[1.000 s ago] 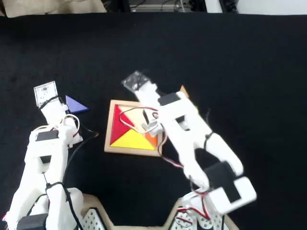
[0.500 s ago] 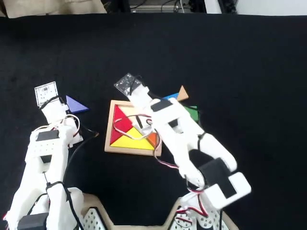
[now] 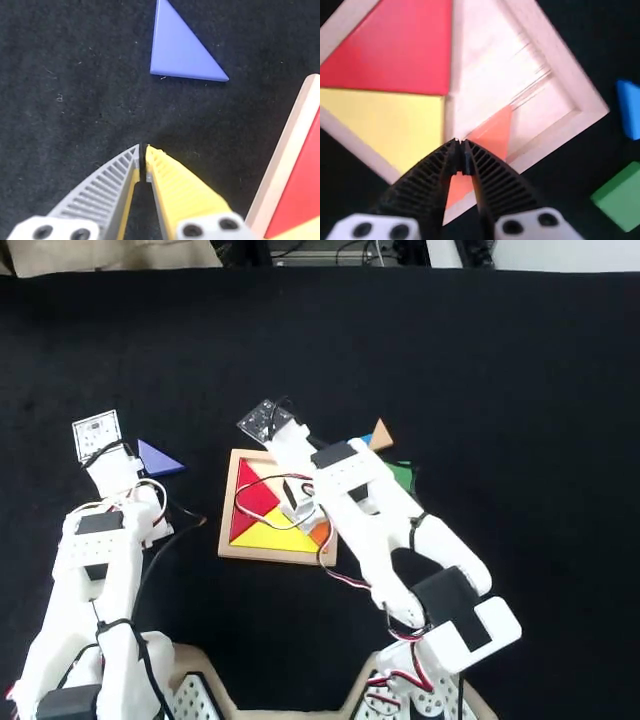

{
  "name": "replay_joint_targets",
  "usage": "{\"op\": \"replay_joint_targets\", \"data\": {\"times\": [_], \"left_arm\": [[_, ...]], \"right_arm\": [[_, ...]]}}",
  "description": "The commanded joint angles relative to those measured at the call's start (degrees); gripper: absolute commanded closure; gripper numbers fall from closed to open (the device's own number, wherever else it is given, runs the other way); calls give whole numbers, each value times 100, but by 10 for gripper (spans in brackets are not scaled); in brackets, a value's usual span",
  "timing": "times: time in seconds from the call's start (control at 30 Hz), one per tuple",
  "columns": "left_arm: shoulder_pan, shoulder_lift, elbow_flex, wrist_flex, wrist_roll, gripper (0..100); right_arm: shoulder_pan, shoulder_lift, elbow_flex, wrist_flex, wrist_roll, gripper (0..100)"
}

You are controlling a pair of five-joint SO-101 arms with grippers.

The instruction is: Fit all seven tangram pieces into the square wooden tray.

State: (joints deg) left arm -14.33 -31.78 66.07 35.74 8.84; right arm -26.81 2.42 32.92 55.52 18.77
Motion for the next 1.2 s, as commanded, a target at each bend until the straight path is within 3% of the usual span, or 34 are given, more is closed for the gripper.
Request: {"op": "replay_joint_targets", "data": {"times": [0.0,0.23,0.77,1.0,1.17], "left_arm": [[66,-105,-31,-88,9,970],[66,-105,-31,-88,9,970],[57,-97,-31,-88,9,970],[57,-97,-31,-88,9,970],[57,-97,-31,-88,9,970]], "right_arm": [[-70,-602,101,352,-26,988],[316,-1684,-22,-563,-62,988],[290,2343,-3503,-958,-35,988],[141,2800,-3943,-580,-18,988],[-352,2791,-3916,-18,387,988]]}}
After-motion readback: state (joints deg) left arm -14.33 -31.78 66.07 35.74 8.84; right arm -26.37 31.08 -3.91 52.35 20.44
